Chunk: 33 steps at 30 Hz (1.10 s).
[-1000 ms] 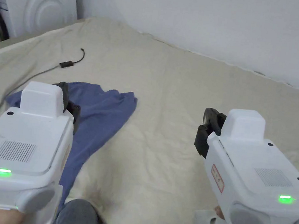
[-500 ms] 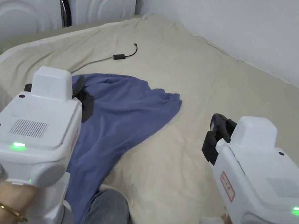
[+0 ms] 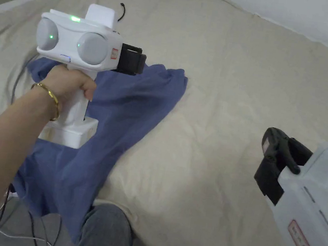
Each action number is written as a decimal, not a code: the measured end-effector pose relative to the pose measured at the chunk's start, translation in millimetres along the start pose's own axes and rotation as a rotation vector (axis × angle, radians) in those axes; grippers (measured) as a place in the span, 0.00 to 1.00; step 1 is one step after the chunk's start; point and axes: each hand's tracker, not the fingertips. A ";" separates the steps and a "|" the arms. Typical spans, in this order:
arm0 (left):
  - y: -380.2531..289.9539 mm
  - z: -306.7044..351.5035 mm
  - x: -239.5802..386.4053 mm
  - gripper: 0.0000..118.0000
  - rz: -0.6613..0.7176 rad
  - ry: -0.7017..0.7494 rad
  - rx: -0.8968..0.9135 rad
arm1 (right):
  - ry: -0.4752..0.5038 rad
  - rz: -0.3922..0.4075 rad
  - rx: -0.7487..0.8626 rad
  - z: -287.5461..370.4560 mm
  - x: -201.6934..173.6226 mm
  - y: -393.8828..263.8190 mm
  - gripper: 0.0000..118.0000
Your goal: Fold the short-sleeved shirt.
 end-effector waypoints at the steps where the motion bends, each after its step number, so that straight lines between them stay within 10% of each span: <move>1: 2.5 -27.8 4.9 1.00 -0.022 0.006 -0.057 | -0.010 -0.008 -0.009 -4.9 3.7 -0.6 0.01; 12: -28.3 -187.8 14.1 0.99 0.027 -0.077 -0.472 | -0.115 -0.084 -0.124 -60.6 41.4 -21.6 0.01; 13: -29.9 -187.9 11.7 0.92 0.042 -0.061 -0.470 | -0.116 -0.099 -0.136 -63.1 44.5 -23.2 0.01; 17: -25.8 -172.3 -0.9 0.04 0.194 -0.021 -0.357 | -0.136 -0.088 -0.143 -57.8 44.2 -29.3 0.01; 33: 64.3 83.4 -33.3 0.04 0.249 -0.140 0.151 | -0.154 -0.071 0.013 65.0 47.2 -6.7 0.01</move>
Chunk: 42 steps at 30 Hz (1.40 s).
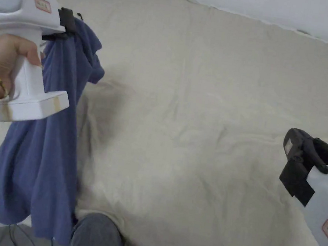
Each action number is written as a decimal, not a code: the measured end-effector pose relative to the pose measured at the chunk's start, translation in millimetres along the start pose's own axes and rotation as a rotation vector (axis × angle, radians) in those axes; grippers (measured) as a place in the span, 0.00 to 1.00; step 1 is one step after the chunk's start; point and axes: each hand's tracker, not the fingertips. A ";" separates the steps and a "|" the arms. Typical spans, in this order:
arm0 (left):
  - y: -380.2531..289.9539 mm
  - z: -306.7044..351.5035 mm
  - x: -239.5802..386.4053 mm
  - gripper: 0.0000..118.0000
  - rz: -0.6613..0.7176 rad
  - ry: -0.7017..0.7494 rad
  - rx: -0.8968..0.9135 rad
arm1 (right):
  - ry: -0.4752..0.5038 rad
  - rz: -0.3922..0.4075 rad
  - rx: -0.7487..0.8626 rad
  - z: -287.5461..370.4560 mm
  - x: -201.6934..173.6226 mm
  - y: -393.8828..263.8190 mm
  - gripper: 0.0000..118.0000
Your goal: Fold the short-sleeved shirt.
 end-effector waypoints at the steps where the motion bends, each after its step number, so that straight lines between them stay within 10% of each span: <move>1: 12.0 20.2 8.8 0.04 -0.023 -0.016 0.043 | -0.003 -0.006 0.013 8.0 1.8 1.0 0.01; 11: 129.7 184.0 162.1 0.04 -0.234 -0.258 0.362 | -0.130 -0.033 0.150 82.3 34.0 12.8 0.01; 22: 157.3 185.4 335.8 0.04 -0.282 -0.494 0.350 | -0.331 -0.087 0.207 146.9 79.7 10.6 0.01; 42: -269.5 -23.8 320.5 0.04 -0.592 -0.294 -0.538 | -0.406 -0.183 0.093 147.8 114.0 -34.4 0.01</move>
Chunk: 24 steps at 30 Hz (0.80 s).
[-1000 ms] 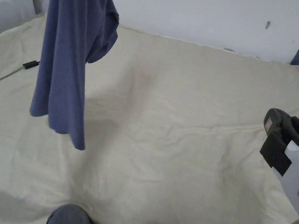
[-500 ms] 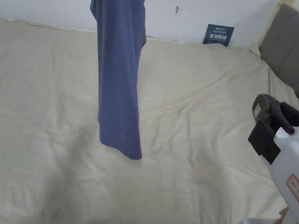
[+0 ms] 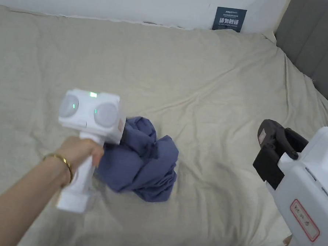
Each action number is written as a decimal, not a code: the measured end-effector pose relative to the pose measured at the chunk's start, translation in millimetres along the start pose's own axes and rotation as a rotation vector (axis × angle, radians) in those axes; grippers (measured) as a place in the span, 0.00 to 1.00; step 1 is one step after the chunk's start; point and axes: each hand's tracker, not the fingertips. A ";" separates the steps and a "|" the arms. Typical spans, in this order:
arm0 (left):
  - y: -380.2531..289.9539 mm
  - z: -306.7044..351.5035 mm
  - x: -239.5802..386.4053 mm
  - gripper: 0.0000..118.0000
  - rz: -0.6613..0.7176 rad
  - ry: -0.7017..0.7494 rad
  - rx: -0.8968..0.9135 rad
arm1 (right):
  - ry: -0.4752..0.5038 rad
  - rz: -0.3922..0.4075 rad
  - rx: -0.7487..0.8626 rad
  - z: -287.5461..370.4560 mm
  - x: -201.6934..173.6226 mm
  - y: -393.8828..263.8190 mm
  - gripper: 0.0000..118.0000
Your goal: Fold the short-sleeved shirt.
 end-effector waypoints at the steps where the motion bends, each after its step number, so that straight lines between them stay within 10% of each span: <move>1: -15.0 -9.4 -2.6 0.04 0.031 -0.014 -0.047 | 0.005 -0.007 -0.005 -2.4 -0.2 -1.4 0.01; 3: -27.8 -21.5 -12.8 0.16 0.109 -0.042 -0.076 | 0.009 -0.005 -0.017 -6.7 -1.6 -3.0 0.01; 6: -36.0 -13.8 -29.9 0.76 0.242 -0.042 -0.055 | 0.018 -0.005 -0.029 -13.2 -4.6 -5.0 0.01; 8: -35.9 -0.9 -41.9 0.99 0.276 -0.061 0.034 | 0.024 -0.010 -0.032 -16.2 -7.2 -6.2 0.01; 14: -20.7 93.7 -68.8 0.99 0.310 -0.087 0.464 | 0.046 0.018 -0.037 -24.5 -19.0 -6.8 0.01; 21: -44.7 179.1 -52.5 0.98 0.094 0.277 0.888 | 0.064 0.049 -0.019 -31.2 -32.4 -1.1 0.01; 24: -65.0 183.9 -45.1 0.77 0.073 0.355 0.950 | 0.069 0.053 -0.003 -32.0 -37.1 2.6 0.01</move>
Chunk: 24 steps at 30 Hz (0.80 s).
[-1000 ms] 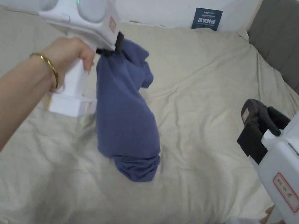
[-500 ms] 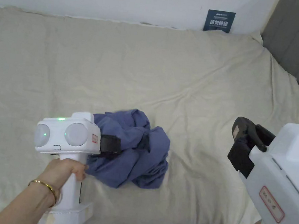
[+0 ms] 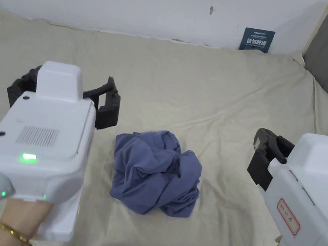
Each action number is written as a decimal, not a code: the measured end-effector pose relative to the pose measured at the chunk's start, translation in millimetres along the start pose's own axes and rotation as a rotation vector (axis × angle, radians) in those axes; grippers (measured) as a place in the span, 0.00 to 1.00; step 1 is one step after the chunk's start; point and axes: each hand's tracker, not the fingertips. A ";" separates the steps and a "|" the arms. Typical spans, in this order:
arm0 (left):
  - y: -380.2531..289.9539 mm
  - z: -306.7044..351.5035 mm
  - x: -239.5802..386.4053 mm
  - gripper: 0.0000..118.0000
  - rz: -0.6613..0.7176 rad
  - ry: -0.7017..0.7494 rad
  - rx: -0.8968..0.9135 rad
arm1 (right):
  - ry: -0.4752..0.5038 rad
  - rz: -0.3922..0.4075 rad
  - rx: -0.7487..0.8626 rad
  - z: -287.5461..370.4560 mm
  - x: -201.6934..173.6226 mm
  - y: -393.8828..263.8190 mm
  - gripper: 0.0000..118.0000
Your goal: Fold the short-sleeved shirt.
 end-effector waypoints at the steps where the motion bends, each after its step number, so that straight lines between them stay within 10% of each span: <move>1: -3.8 6.3 0.4 0.66 -0.003 -0.005 -0.016 | 0.003 -0.003 0.004 0.3 -1.1 1.5 0.01; 4: -16.3 18.0 -2.0 0.15 -0.003 -0.002 -0.053 | 0.014 -0.011 0.020 2.8 -5.3 4.5 0.01; 7: -20.9 25.7 -5.3 0.01 0.018 -0.009 -0.076 | 0.021 0.005 0.028 3.8 -8.6 5.6 0.01; 24: -27.3 17.7 -5.5 0.01 0.073 -0.074 -0.247 | 0.049 0.008 -0.008 0.2 -15.3 -5.4 0.01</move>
